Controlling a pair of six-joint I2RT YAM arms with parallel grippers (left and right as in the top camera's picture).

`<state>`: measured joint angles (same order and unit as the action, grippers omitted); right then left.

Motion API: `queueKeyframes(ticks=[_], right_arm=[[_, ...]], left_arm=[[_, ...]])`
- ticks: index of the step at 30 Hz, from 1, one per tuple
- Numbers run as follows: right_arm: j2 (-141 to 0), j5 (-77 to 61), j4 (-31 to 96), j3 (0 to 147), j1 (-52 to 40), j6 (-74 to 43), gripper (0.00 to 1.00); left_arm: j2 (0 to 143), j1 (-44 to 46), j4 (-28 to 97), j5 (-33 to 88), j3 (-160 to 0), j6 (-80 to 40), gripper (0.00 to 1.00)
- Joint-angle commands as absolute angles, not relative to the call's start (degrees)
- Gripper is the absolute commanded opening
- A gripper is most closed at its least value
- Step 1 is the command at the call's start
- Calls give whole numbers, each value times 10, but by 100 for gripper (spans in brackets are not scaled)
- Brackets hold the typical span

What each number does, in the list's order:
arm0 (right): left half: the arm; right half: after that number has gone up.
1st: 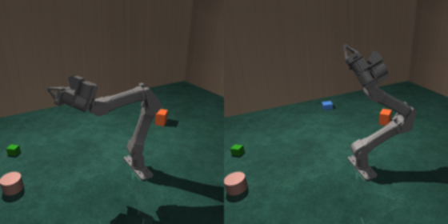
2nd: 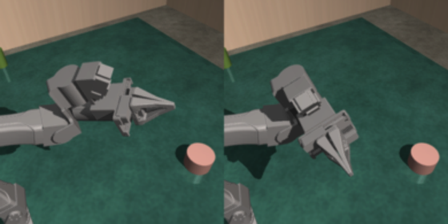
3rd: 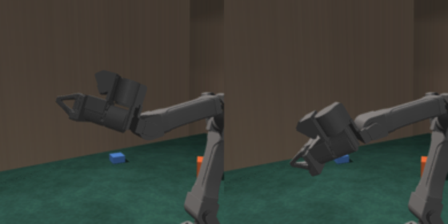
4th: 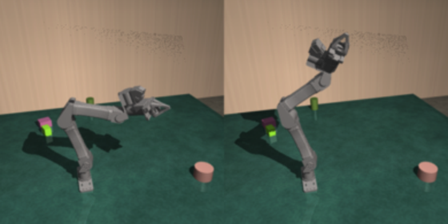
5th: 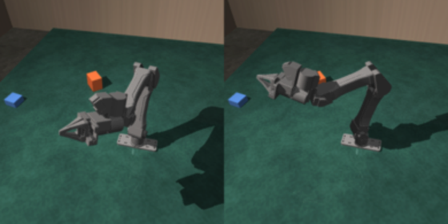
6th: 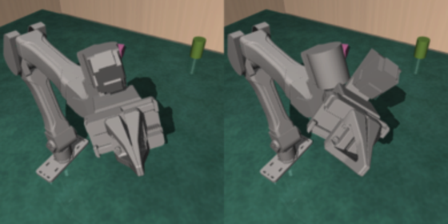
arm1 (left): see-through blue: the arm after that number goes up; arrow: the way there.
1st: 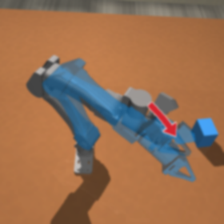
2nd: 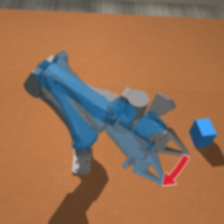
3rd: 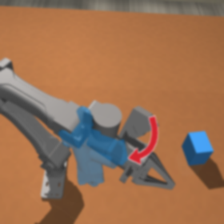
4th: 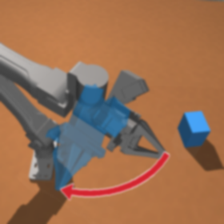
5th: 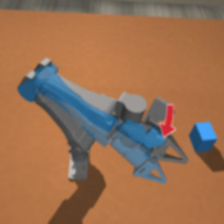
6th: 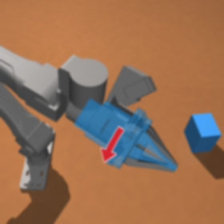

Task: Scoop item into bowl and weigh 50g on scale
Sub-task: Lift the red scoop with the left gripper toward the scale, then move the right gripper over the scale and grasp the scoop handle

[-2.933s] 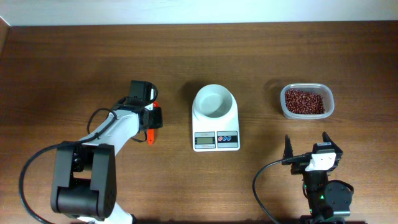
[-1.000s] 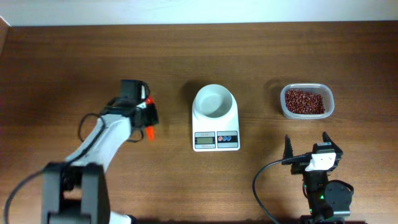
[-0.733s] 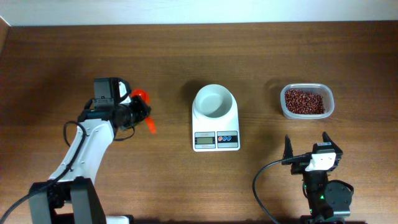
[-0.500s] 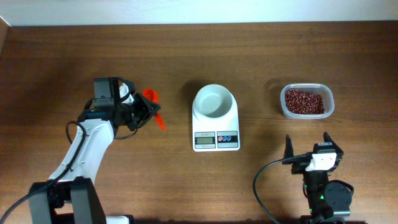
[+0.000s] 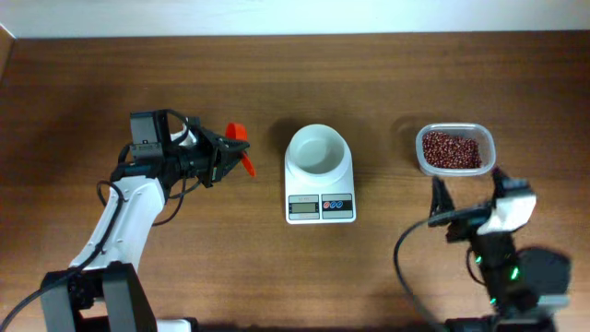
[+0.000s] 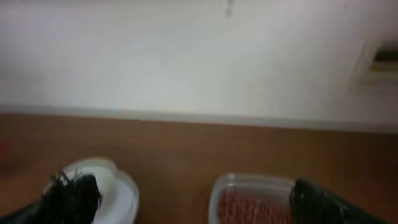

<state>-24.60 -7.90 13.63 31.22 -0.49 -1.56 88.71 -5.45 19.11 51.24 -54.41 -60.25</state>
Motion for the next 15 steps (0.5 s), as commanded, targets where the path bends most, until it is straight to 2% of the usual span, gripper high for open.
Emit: queueKeyframes(ticks=[1,4,5,6,9,11,14,15], right_arm=[[-412,-152,246,487,-3,-25,99],[-551,-310,305,618,-3,-25,99],[-584,-402,305,640,-3,-25,99],[-637,-554,306,653,-3,-24,99],[-711,-624,269,653,-4,-84,100],[-755,-620,268,653,-10,-128,70],[-784,-522,277,653,-50,-170,43],[-787,-465,277,653,-78,-188,42]], left_arm=[[878,-58,186,528,-555,-652,0],[878,-58,185,536,-555,-683,0],[878,-58,185,539,-555,-683,0],[878,-58,185,545,-555,-683,0],[878,-58,184,564,-555,-683,0],[878,-58,184,564,-555,-676,0],[878,-57,174,564,-554,-676,0],[878,-56,166,564,-555,-677,0]])
